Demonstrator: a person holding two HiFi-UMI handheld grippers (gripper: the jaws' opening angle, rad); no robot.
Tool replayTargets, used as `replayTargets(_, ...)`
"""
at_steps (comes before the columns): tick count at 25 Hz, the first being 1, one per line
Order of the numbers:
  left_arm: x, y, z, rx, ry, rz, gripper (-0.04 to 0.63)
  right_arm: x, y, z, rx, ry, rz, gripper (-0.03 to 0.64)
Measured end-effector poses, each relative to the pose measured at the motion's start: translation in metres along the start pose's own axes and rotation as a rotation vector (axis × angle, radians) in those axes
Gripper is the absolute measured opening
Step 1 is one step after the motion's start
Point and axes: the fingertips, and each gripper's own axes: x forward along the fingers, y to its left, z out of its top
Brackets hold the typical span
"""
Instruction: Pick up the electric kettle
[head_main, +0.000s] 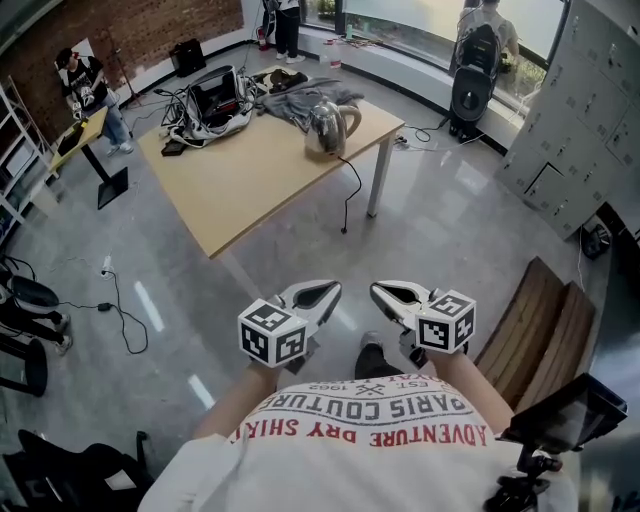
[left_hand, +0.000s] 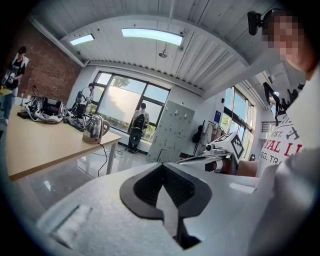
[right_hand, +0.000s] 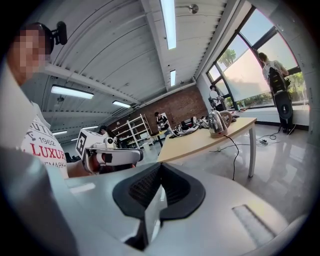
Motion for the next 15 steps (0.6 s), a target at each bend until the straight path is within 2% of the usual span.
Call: replayTargets(15, 0.045, 0.040, 0.011, -0.026, 0.034, 0.037, 0.000, 0.026, -0.057, 0.022, 0.035, -0.008, 0.037, -0.001)
